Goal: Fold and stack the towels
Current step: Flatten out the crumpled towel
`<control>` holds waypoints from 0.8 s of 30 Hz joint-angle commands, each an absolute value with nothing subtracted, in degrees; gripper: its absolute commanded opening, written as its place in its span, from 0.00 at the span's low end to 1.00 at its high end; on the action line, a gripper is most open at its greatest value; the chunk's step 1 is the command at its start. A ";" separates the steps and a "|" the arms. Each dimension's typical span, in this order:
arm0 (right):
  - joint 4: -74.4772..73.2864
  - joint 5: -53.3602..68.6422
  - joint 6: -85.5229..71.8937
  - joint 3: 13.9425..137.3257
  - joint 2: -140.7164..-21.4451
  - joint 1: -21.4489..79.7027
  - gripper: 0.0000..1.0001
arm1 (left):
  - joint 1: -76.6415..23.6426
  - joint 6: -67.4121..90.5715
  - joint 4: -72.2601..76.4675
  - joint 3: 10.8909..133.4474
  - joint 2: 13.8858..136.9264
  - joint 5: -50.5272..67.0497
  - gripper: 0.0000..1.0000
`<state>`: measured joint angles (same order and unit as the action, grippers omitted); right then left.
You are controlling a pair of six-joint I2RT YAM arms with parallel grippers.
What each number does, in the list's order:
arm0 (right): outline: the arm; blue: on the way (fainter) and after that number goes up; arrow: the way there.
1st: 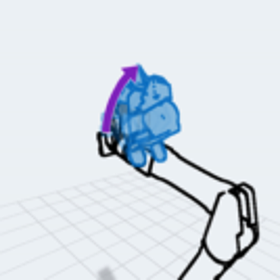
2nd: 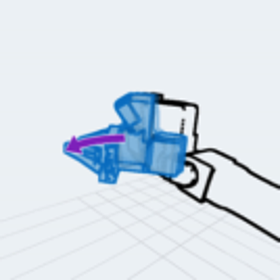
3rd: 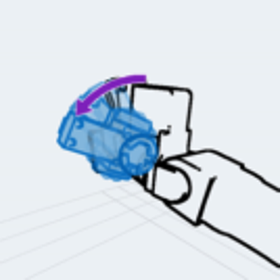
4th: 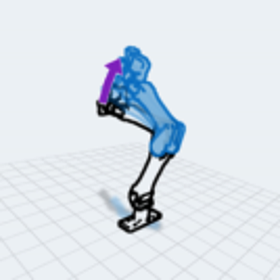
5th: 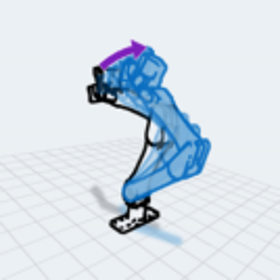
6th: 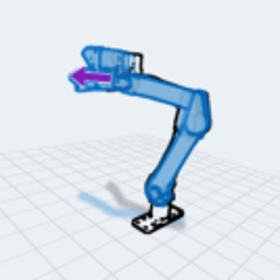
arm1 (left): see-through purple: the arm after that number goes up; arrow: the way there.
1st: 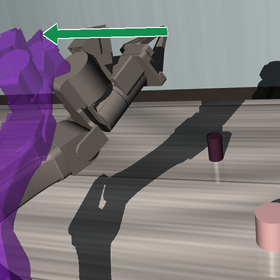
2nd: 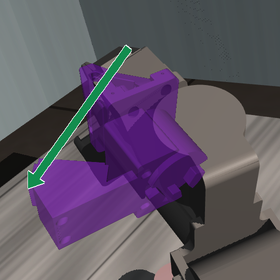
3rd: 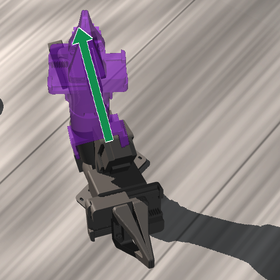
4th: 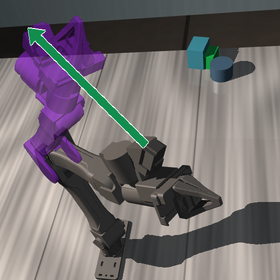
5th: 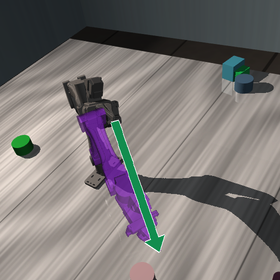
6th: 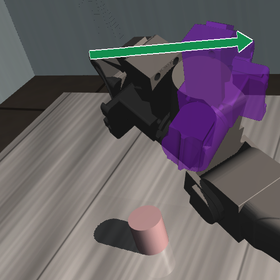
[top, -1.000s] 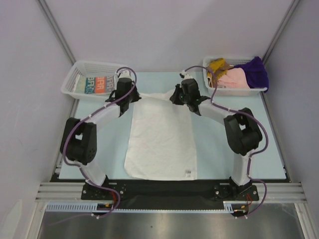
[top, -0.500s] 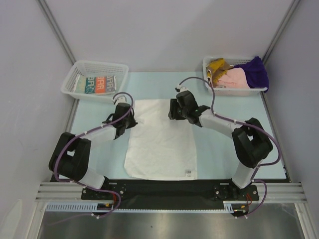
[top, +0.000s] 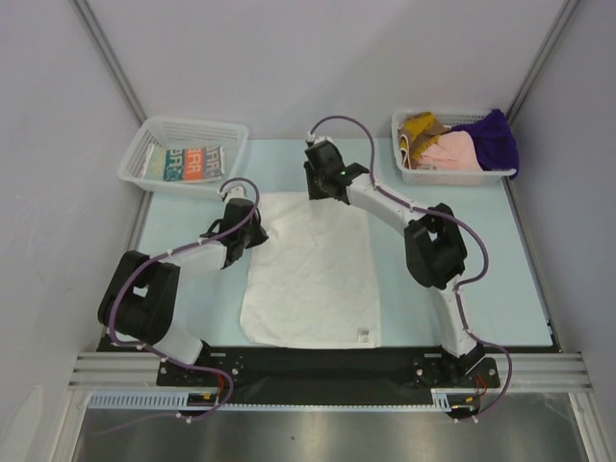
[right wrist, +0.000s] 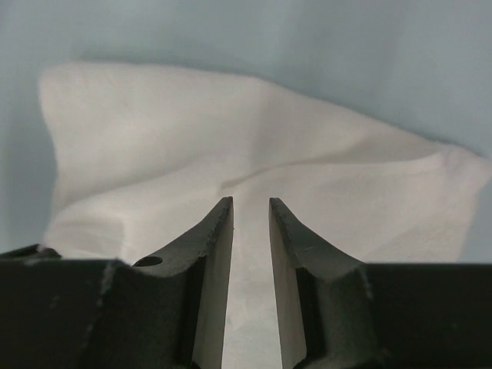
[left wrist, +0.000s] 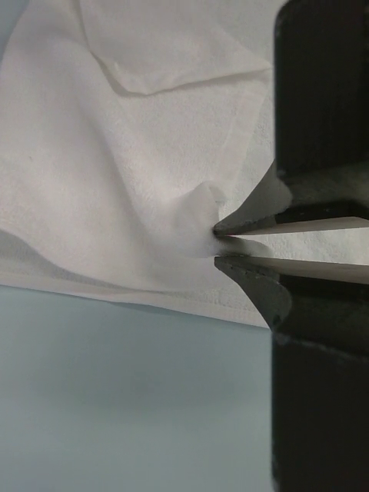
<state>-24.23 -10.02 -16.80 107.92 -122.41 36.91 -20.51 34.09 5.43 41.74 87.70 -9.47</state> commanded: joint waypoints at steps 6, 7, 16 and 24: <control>-28.82 -11.34 -15.82 107.93 -127.26 39.46 0.34 | -20.83 34.19 7.12 45.00 89.65 -8.44 0.20; -29.09 -11.34 -15.82 108.36 -127.87 39.55 0.34 | -20.83 34.28 7.12 45.09 89.74 -8.35 0.20; -27.42 -11.51 -17.75 109.16 -131.04 39.99 0.41 | -20.83 33.93 7.38 45.09 89.56 -8.26 0.20; -25.32 -12.22 -19.77 109.51 -130.96 40.25 0.41 | -20.74 33.93 7.56 45.18 89.82 -7.73 0.19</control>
<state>-28.08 -10.79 -18.46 107.39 -131.48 39.77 -20.51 34.04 5.48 43.20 89.65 -8.54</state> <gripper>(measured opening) 0.407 0.195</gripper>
